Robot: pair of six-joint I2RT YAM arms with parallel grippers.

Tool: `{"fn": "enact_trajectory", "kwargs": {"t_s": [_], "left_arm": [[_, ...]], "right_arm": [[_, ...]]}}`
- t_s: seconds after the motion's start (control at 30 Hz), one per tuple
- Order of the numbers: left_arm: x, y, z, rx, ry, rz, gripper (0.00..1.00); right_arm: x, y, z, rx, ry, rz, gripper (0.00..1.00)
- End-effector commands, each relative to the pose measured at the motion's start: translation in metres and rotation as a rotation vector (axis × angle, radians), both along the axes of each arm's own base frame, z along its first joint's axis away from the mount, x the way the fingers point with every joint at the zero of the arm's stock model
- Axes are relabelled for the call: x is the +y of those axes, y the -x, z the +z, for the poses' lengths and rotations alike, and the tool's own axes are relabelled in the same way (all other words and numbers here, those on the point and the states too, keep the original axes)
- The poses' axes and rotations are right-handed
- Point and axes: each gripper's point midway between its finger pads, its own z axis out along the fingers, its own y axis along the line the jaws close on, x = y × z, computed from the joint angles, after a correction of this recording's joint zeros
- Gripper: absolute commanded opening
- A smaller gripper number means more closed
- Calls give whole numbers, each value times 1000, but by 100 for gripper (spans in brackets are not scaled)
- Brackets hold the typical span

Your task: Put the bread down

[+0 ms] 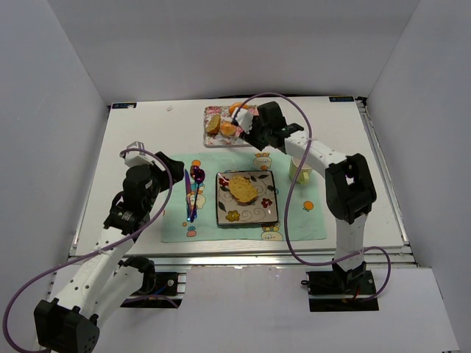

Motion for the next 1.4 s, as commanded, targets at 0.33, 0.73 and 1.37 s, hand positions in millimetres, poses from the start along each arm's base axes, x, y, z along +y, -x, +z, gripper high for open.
{"fn": "enact_trajectory", "kwargs": {"t_s": [0.33,0.73,1.37], "left_arm": [[1,1,12,-35,13,3,85],[0,0,12,-33,13,3,85],[-1,0,16,-48,24,-1,85]], "right_arm": [[8,-9,-1,-60,27,-3,50],[-1,-18,-5,-115,76,-41,49],[-6,3,47,-159,-7,-40,10]]}}
